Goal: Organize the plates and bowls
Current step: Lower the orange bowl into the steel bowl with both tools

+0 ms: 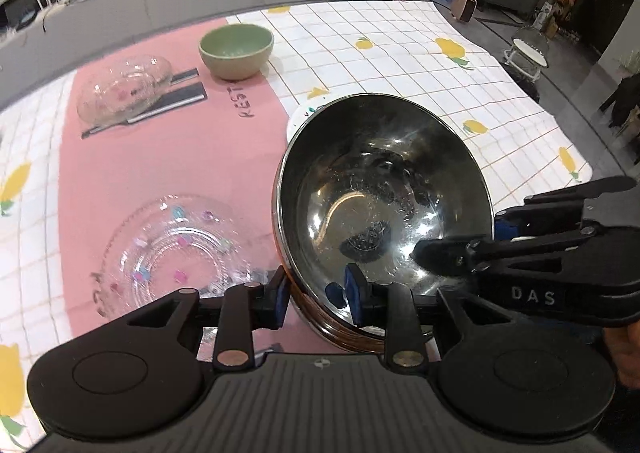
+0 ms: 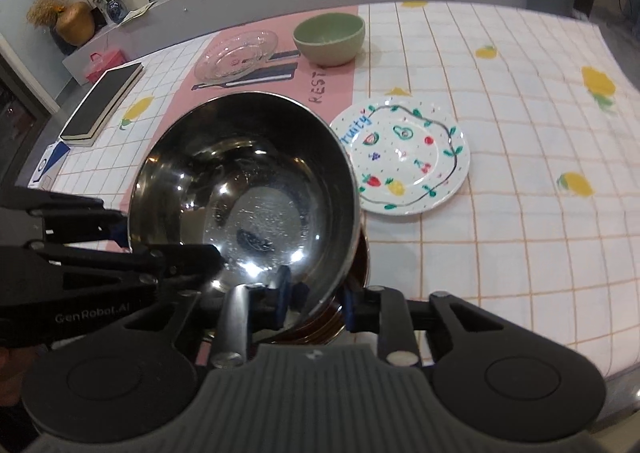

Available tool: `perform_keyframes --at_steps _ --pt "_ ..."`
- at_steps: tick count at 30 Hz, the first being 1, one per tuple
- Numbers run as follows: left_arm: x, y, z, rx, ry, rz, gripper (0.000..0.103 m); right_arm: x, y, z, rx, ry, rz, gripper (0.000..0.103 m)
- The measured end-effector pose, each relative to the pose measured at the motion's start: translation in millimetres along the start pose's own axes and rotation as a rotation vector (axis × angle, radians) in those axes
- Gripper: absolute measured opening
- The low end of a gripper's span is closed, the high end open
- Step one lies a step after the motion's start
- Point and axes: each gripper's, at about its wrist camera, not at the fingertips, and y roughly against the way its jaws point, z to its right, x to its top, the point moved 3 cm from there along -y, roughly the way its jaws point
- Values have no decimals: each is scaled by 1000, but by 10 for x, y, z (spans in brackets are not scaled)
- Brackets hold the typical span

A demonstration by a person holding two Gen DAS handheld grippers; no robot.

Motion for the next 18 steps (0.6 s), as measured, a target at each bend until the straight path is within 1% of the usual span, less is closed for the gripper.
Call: perform_keyframes --at_steps 3,5,8,11,12,14,15,16,17,18 --pt "-11 1 29 4 -21 1 32 8 14 5 -22 17 20 17" --pt "-16 11 50 11 -42 7 32 23 35 19 -22 21 25 17" --pt "1 37 39 6 -43 19 31 50 77 36 -16 24 22 16" --pt "29 80 0 30 -43 45 31 48 69 65 27 8 -12 16" --pt "38 98 -13 40 -46 57 31 38 47 76 52 -5 -32 14" --pt "57 127 -49 56 -44 75 30 19 21 69 74 -11 -51 10" --pt "67 131 -69 52 -40 77 31 11 12 52 77 -5 -56 8" --pt "65 123 -80 29 -35 65 24 8 8 37 72 1 -58 6" --pt "57 105 -84 5 -29 55 17 6 0 29 70 3 -58 6" --pt "54 98 -78 10 -36 59 16 7 -8 22 65 5 -55 5"
